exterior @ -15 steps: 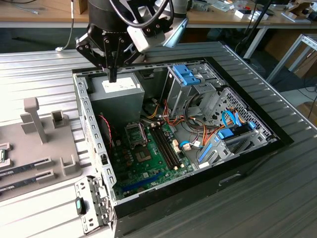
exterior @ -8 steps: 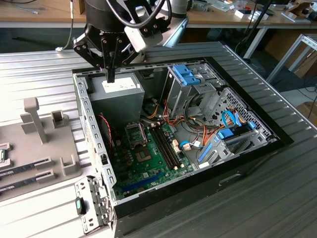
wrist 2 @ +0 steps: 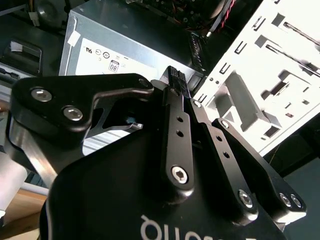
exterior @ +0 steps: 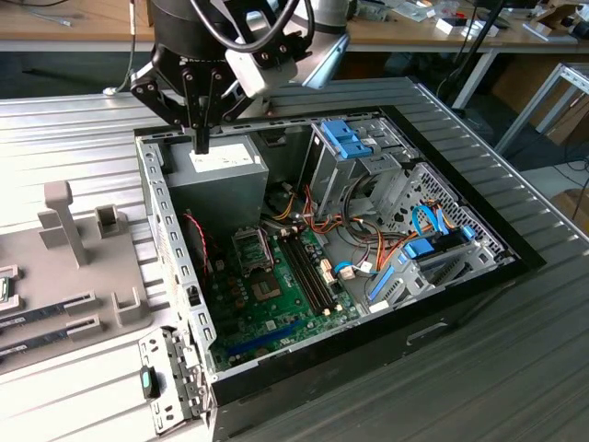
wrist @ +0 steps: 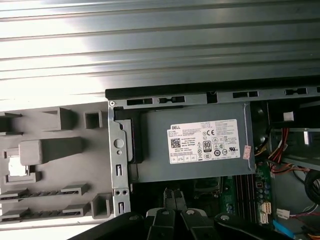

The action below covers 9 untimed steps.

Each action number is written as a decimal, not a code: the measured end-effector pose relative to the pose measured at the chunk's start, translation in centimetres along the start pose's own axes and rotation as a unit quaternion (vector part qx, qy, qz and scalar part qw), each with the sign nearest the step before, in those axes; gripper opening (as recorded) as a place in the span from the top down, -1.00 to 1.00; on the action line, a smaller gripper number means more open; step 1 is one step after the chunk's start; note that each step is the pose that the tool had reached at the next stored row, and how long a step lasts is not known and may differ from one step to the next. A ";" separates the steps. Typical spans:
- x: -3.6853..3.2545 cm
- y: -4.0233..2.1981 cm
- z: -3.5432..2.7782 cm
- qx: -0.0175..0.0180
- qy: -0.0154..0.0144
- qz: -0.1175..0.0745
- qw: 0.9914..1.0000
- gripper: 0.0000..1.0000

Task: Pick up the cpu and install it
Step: 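Reach for the cpu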

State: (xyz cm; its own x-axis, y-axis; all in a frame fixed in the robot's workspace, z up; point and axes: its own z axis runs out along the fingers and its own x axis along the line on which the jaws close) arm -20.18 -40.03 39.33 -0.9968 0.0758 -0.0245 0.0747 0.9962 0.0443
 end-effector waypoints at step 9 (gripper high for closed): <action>0.55 -0.04 -0.01 0.000 0.000 0.000 1.000 0.79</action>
State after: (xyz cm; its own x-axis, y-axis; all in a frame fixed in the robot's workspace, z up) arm -20.74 -40.03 39.33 -0.9968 0.0758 -0.0245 0.0747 0.9962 0.0444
